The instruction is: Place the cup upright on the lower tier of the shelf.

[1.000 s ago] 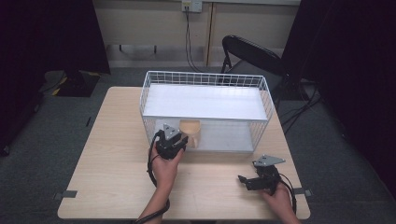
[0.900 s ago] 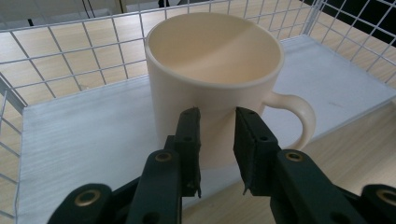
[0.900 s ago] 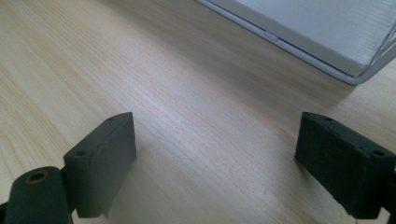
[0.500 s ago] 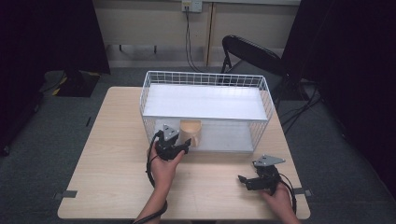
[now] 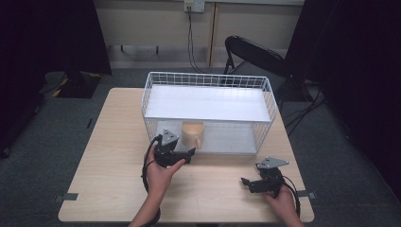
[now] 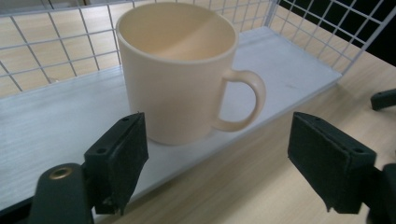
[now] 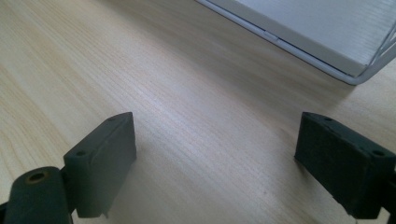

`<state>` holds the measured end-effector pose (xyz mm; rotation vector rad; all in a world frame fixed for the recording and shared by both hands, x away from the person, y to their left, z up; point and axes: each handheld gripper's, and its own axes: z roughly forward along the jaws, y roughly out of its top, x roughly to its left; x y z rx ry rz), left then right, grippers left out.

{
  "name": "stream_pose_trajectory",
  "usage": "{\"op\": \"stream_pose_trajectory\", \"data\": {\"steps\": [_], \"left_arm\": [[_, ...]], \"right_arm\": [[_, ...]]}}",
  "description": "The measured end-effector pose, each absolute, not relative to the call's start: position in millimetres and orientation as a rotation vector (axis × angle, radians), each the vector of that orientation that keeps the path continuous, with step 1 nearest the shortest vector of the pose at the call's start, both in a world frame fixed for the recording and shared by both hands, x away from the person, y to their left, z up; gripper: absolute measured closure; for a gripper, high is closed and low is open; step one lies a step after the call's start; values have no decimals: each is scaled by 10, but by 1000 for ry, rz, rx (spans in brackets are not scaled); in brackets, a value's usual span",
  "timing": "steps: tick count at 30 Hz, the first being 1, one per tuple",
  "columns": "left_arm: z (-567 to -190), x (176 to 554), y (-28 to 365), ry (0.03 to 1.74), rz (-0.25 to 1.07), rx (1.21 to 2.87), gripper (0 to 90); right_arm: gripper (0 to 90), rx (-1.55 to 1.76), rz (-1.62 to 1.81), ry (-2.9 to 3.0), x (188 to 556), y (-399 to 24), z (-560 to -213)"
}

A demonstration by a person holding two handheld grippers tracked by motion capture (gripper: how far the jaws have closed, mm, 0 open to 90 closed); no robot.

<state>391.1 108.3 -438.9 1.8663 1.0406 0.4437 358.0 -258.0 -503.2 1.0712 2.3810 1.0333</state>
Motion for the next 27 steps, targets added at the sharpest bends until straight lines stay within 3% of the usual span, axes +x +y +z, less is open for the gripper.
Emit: {"op": "stream_pose_trajectory", "data": {"steps": [27], "left_arm": [[-4571, 3660, 1608, 1030, 395, 1903, 163]], "right_arm": [[118, 1073, 1033, 2381, 3579, -2580, -5032]]}}
